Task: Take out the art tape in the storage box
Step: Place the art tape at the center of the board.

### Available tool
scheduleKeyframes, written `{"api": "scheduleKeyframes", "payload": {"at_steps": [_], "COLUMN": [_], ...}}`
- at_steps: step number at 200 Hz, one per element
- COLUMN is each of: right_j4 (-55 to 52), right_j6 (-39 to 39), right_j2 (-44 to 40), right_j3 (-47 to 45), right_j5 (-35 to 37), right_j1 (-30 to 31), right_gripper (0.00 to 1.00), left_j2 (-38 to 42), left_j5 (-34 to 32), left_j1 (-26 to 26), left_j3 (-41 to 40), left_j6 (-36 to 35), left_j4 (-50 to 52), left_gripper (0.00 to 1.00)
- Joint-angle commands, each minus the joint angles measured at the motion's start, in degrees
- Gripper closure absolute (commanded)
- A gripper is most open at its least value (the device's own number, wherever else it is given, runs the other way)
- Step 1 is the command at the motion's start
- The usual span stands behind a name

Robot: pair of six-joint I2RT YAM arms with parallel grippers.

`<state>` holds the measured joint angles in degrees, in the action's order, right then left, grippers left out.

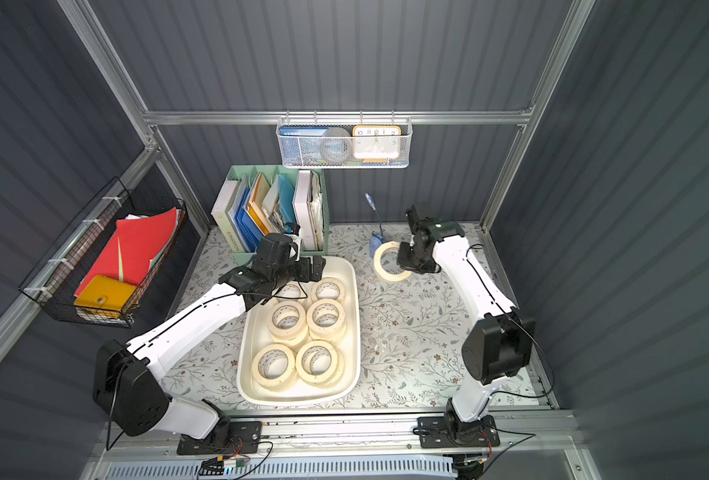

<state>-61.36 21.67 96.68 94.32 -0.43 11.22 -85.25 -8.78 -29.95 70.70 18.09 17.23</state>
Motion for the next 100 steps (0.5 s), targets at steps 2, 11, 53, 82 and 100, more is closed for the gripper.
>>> {"api": "scheduleKeyframes", "payload": {"at_steps": [2,11,53,82,100], "right_j4": [-1.05,0.2,7.64,10.59,12.1], "right_j6": [-3.08,-3.78,-4.86,-5.14,-5.13], "right_j2": [-0.09,0.27,5.35,10.0,13.05], "right_j3": [-5.83,-7.66,-11.83,-10.37,-9.23], "right_j5": [1.21,1.35,0.38,-0.34,-1.04], "right_j1": [-3.31,-4.9,-10.67,-13.35,-15.09], "right_gripper": [1.0,1.0,1.0,1.0,1.0], "left_j2": [1.83,3.07,10.49,12.44,11.54], "left_j5": [-7.69,-8.33,-1.94,-1.01,-0.05], "left_j1": [0.72,1.46,8.57,9.56,9.57], "left_j3": [-3.83,-5.74,-15.9,-18.58,-19.26], "left_j6": [6.64,8.55,15.49,16.43,17.03], "left_j4": [5.95,6.27,4.17,4.44,4.46], "left_gripper": [0.06,0.07,0.08,0.08,0.08]}}
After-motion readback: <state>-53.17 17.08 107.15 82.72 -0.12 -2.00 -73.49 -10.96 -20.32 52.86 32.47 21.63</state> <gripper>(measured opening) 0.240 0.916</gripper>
